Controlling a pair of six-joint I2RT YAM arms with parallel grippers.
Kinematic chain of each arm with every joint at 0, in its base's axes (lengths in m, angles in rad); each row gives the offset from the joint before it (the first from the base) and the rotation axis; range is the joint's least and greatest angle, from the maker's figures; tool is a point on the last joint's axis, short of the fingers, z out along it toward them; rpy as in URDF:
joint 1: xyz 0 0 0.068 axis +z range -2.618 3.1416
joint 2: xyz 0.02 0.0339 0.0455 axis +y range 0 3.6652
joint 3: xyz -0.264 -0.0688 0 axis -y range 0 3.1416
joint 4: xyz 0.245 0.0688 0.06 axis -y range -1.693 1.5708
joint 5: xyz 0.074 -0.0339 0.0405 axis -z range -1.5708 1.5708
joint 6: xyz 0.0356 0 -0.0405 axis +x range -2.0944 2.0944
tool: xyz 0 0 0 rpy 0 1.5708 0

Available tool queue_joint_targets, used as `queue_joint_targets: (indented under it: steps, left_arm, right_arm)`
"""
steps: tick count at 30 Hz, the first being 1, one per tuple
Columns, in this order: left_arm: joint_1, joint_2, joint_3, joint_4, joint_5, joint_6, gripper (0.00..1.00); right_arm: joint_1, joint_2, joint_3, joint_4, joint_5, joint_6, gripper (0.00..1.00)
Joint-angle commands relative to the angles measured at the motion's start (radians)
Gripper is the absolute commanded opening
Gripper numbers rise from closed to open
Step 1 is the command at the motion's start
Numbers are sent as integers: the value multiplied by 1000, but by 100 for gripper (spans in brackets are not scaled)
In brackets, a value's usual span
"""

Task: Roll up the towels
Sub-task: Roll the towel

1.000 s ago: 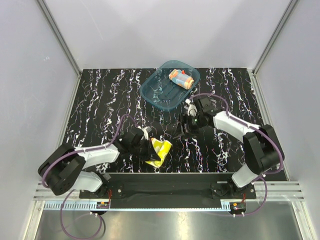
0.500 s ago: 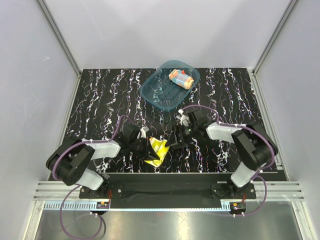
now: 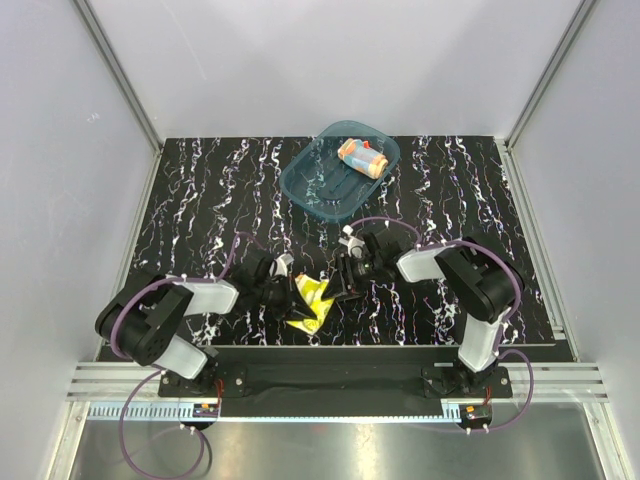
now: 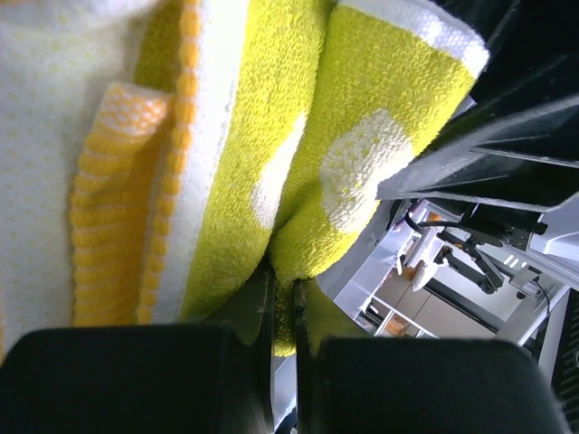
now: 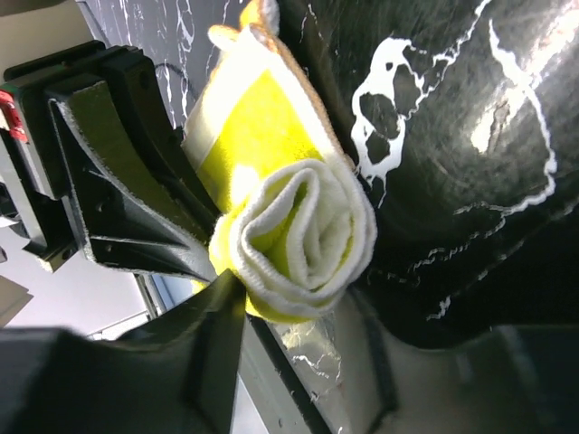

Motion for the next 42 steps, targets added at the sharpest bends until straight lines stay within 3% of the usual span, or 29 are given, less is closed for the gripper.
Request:
queue_joint_targets:
  steps: [1,6,10,13,18,24,28,34,42]
  left_arm:
    - [16,35,-39,-42,-40,36,2]
    - [20,22,-48,-36,-46,39,7]
    - [19,-37,-45,-84,-95,55,27]
    - [11,-86,-20,-172,-161,97,33]
    - [-47,-247,82,-458,-382,174,41]
    - [-237,-351,292,-688,-704,225,43]
    - [-410,-325,394,-745,-900,265,42]
    - [-596,-209,503,-749,-1004,321,42]
    - [-649,-12,543,-742,-1049,318,42]
  right_arm:
    - [22,33,6,54,14,1,47]
    - [28,23,12,39,18,9,28]
    - [28,14,44,-54,49,-2,22]
    - [28,13,81,-154,89,-19,19]
    - [42,-9,135,-326,167,-51,18]
    - [69,-36,199,-466,228,-69,18]
    - [80,-46,234,-521,247,-71,18]
    - [88,-46,267,-567,261,-80,18]
    - [91,-50,264,-579,262,-86,18]
